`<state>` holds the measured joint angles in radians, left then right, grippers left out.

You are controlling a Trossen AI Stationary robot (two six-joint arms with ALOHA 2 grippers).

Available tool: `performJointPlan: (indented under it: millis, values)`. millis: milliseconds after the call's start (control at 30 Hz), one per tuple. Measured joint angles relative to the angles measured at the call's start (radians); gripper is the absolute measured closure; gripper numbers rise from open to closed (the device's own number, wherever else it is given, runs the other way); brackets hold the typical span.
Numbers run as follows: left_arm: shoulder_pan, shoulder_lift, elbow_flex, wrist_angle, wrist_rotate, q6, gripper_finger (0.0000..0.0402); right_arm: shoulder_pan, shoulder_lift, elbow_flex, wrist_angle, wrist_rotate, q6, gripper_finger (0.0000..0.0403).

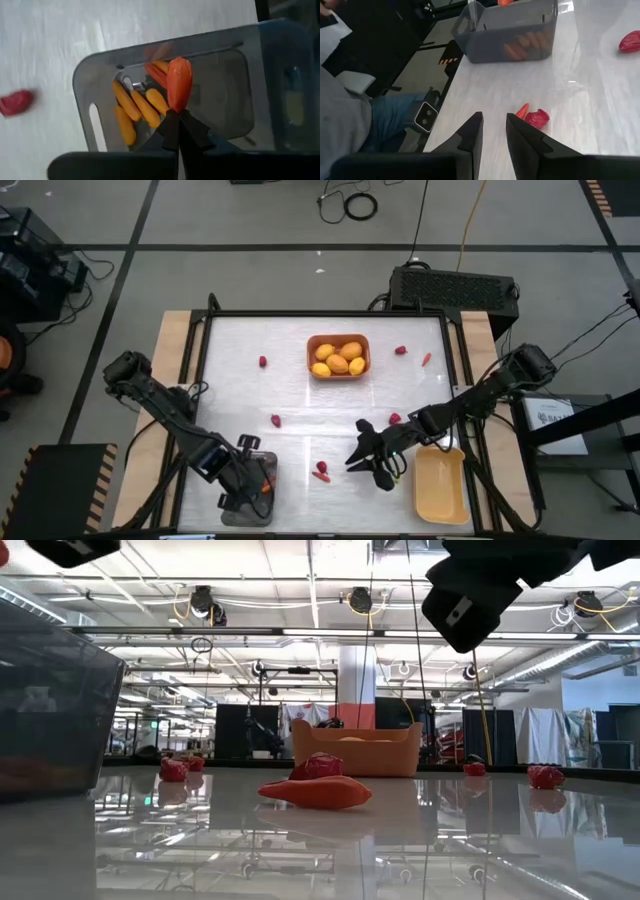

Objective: Sort produce into baskets
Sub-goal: Put the orange chili pepper into the black bin

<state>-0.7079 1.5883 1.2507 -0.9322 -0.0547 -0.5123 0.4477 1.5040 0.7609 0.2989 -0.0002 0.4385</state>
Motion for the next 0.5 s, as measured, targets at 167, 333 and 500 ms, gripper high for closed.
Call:
performJointPlan:
  millis: [167,333,500]
  values:
    - [-0.009,0.000,0.000,0.001,-0.001,-0.128,0.0384,0.035,0.000,0.000,0.001,0.031,0.017,0.0326]
    - [-0.008,0.000,-0.001,0.002,-0.001,-0.190,0.0339,0.102,0.000,0.000,0.001,0.106,0.017,0.0326]
    - [-0.008,0.000,-0.001,0.002,-0.001,-0.195,0.0288,0.167,0.000,0.000,0.001,0.182,0.022,0.0326]
